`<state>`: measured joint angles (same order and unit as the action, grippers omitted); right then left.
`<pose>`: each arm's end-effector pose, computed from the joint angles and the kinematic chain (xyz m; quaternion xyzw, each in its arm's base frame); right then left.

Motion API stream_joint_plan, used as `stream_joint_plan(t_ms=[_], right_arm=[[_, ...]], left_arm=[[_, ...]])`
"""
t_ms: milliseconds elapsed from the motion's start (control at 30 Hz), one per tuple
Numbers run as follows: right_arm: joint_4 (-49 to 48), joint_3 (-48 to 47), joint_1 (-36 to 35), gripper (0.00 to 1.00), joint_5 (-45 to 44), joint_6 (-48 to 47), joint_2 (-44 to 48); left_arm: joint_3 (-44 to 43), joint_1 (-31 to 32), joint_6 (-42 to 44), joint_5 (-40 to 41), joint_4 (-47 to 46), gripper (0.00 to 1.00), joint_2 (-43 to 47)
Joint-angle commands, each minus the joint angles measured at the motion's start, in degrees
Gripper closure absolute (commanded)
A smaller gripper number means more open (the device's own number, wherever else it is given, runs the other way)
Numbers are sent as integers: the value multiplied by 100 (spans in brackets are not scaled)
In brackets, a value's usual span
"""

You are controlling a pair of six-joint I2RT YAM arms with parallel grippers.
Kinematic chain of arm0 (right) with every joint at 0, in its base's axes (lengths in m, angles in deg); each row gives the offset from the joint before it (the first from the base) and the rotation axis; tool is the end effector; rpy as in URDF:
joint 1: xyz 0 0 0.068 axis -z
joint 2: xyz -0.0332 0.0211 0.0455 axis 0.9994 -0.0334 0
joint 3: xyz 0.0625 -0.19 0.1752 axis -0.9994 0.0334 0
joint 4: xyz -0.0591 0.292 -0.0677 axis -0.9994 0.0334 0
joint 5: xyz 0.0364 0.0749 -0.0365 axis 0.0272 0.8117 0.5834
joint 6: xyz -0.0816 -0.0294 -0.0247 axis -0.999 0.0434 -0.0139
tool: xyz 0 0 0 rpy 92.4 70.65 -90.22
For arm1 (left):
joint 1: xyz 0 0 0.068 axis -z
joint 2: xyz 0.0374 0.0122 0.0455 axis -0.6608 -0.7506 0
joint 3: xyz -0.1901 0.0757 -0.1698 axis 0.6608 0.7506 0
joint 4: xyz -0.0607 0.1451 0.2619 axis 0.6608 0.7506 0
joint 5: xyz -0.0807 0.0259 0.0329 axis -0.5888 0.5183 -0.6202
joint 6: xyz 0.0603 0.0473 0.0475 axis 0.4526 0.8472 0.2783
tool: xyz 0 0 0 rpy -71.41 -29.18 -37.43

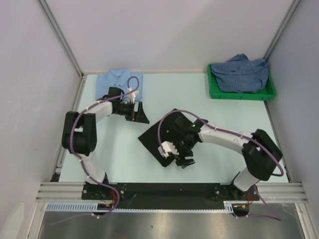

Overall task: Fold and stack the long sleeve shirts
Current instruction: Fold the shirt

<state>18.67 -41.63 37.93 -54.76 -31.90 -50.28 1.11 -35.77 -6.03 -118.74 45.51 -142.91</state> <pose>0.1776 0.2837 0.1203 -0.8240 0.4795 0.2805 0.1117 0.3927 -0.1000 0.1257 0.1750 0.8682 -0.4094 0.2190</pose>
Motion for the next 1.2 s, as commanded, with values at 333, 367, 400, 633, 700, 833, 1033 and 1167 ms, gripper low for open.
stream_joint_plan(t_ms=[333,367,400,633,700,833,1033,1167], right_arm=[[-611,-261,1797,2,-51,2143,857],[-593,-348,1859,2,1,2195,813],[-584,-384,1912,2,2,2231,778],[-645,-578,2132,1,37,2345,655],[-672,-622,2158,1,37,2372,637],[-698,-666,2255,1,37,2503,663],[-1050,-595,2510,1,159,3476,620],[-1366,-508,2782,1,239,4249,602]], left_arm=[[-2347,803,880,-1271,1572,24,-2880],[-2347,847,880,-1306,1580,26,-2933],[-2338,909,862,-1332,1589,27,-3003],[-2417,1348,608,-973,1458,47,-3065],[-2443,1393,476,-823,1300,55,-3021],[-2391,1279,230,-717,1141,85,-2679],[-2513,919,105,-534,1184,100,-1801],[-3381,883,1010,379,2410,100,-1448]])
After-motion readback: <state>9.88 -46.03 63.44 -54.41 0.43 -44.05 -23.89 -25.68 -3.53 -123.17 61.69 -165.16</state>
